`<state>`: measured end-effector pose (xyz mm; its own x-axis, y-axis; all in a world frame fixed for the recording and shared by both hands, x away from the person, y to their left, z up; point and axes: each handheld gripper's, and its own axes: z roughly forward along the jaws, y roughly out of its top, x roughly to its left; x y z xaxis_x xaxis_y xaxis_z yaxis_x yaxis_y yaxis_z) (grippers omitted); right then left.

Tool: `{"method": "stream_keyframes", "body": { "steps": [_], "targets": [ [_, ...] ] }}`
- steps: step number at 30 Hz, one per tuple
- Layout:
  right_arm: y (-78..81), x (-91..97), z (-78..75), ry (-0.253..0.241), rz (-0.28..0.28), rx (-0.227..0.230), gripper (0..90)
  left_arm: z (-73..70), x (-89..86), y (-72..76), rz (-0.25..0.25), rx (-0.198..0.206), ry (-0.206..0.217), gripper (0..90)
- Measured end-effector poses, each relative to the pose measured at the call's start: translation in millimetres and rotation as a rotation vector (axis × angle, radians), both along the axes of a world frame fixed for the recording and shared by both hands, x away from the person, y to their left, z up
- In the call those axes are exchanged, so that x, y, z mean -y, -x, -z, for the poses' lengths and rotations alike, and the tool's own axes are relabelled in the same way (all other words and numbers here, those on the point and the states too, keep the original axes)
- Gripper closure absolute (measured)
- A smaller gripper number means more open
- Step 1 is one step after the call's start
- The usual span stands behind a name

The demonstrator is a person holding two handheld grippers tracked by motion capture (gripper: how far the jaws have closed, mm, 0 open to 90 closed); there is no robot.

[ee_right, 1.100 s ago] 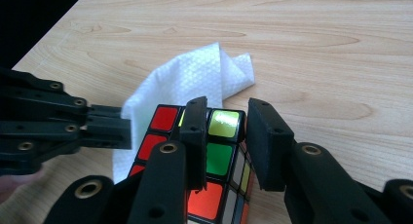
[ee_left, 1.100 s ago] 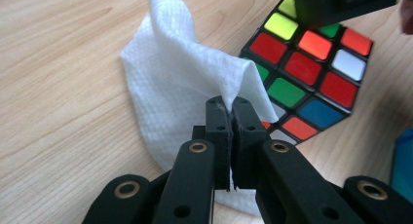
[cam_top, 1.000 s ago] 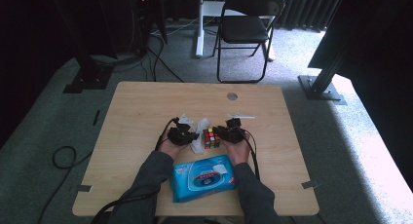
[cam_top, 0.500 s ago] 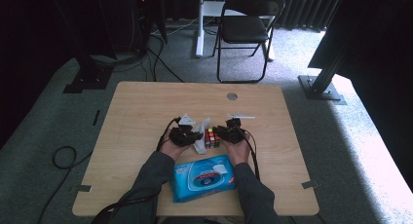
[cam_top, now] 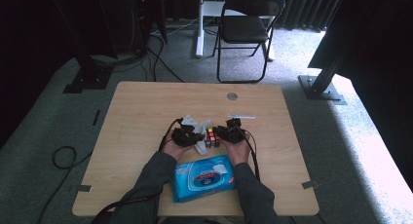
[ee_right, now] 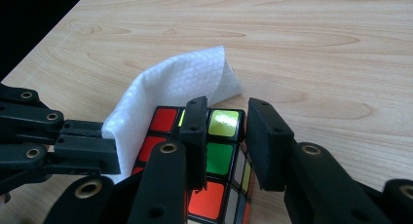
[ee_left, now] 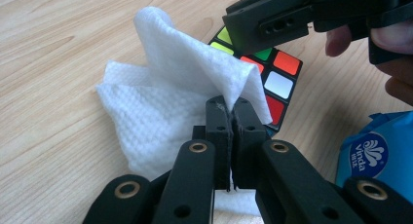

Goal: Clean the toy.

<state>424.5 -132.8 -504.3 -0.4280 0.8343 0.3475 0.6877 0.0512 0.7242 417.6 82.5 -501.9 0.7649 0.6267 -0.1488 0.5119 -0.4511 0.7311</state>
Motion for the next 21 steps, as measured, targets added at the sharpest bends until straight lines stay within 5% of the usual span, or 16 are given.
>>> {"method": "stream_keyframes", "body": {
  "steps": [21],
  "targets": [
    [0.8,-0.6,0.9,-0.004,0.01,0.005,70.2,-3.9,5.7,3.2,0.001,0.009,-0.082,87.9]
  ]
}}
